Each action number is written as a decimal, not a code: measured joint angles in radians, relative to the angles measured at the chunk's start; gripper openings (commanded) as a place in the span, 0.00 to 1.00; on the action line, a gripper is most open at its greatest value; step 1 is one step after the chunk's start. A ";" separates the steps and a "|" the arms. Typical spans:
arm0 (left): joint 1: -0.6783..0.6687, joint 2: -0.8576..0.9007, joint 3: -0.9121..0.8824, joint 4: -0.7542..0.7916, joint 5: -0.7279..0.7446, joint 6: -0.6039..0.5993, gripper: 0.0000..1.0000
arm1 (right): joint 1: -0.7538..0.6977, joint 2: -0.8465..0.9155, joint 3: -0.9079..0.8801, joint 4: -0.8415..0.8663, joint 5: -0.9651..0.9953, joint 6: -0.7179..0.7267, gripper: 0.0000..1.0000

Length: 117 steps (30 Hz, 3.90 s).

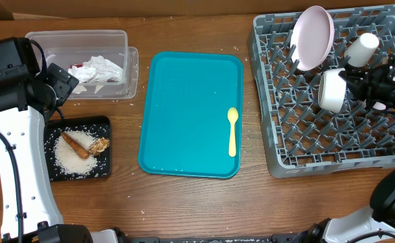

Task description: Sort waste into correct bins and load items into the dishwasher

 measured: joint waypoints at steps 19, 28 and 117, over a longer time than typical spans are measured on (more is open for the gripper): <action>0.000 0.000 0.000 0.000 0.000 0.000 1.00 | -0.122 -0.007 -0.017 -0.010 0.161 0.033 0.32; 0.000 0.000 0.000 0.000 0.000 0.000 1.00 | -0.192 -0.034 0.101 -0.206 0.339 0.071 0.66; 0.000 0.000 0.000 0.000 -0.003 0.000 1.00 | 1.162 0.381 0.244 -0.267 1.136 0.333 0.44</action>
